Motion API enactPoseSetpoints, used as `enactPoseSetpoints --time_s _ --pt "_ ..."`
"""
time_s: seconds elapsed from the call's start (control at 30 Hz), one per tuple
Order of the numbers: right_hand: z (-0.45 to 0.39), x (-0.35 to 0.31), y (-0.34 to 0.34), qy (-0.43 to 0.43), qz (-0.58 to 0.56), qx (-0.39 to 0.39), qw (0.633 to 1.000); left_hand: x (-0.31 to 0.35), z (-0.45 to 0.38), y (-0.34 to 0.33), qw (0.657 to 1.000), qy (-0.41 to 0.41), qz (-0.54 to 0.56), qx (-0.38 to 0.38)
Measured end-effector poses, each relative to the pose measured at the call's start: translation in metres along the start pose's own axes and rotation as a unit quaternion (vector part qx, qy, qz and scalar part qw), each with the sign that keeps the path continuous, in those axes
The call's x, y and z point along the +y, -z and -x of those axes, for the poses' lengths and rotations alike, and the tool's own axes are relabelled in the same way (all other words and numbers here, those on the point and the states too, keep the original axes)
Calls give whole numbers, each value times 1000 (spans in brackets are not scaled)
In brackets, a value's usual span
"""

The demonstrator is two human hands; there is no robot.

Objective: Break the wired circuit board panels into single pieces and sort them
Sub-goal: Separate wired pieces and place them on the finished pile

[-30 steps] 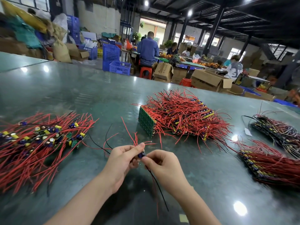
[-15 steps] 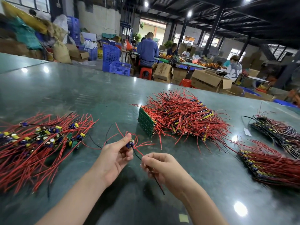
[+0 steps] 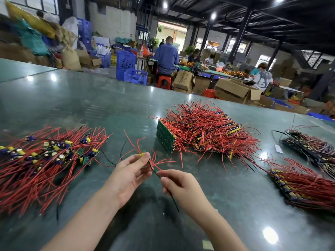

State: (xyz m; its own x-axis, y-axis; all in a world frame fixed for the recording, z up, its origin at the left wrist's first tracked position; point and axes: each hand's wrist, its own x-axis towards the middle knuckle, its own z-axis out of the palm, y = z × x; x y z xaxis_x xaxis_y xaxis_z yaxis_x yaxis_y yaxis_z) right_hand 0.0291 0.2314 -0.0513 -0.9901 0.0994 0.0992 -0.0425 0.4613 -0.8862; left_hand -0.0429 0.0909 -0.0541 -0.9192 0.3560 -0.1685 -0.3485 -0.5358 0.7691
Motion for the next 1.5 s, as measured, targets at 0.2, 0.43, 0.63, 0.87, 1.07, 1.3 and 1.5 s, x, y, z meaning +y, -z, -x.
enactPoseSetpoints --time_s 0.2,0.43,0.63,0.87,1.07,1.3,1.5 --pt "2 2 -7 62 138 3 989 -4 -1 -1 996 -65 -53 42" --pt "3 1 -11 56 199 -19 978 -6 0 -1 992 -76 -59 83" --pt "4 -6 -16 23 59 -5 998 1 -2 -1 987 -114 -23 112" --pt "6 -7 -19 27 95 -19 995 9 -6 10 978 -132 10 163" --pt "8 -9 -21 50 169 -44 983 14 -6 10 968 -168 8 186" --pt "10 -7 -22 35 212 -38 976 13 -7 13 963 -198 -41 181" --pt "13 -2 -15 36 222 -15 974 37 -12 28 932 -286 -111 194"
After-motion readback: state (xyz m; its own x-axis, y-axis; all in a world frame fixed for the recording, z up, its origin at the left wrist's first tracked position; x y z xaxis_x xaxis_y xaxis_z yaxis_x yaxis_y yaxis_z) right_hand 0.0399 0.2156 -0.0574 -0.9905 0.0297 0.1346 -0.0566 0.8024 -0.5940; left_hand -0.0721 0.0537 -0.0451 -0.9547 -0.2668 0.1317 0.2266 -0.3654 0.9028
